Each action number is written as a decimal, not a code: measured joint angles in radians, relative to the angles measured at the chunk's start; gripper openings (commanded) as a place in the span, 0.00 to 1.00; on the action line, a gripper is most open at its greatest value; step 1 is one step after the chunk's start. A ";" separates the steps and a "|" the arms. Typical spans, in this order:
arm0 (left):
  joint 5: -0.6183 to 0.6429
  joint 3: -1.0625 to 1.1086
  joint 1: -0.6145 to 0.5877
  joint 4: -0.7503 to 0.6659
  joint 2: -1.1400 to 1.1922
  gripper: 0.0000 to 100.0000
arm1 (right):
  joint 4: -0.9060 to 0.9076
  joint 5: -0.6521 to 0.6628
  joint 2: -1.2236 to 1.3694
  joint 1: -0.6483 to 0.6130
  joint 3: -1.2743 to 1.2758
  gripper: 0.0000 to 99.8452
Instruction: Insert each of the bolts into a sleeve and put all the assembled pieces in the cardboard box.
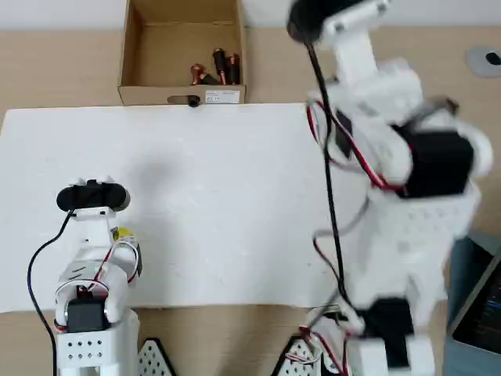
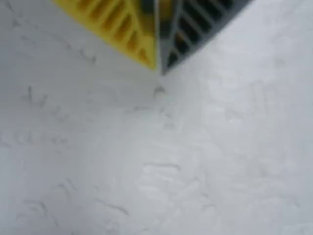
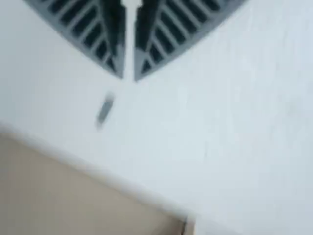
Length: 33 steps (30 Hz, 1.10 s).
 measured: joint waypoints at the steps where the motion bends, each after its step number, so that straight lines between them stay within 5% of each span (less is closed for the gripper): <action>1: 0.000 0.000 0.000 0.000 0.000 0.00 | -0.003 0.000 -0.049 0.006 0.078 0.01; 19: 0.000 0.000 0.000 0.000 0.000 0.00 | -0.578 -0.098 -0.744 0.020 1.450 0.01; 33: 0.000 0.000 0.000 0.000 0.000 0.00 | -0.723 -0.097 -1.297 0.023 2.058 0.01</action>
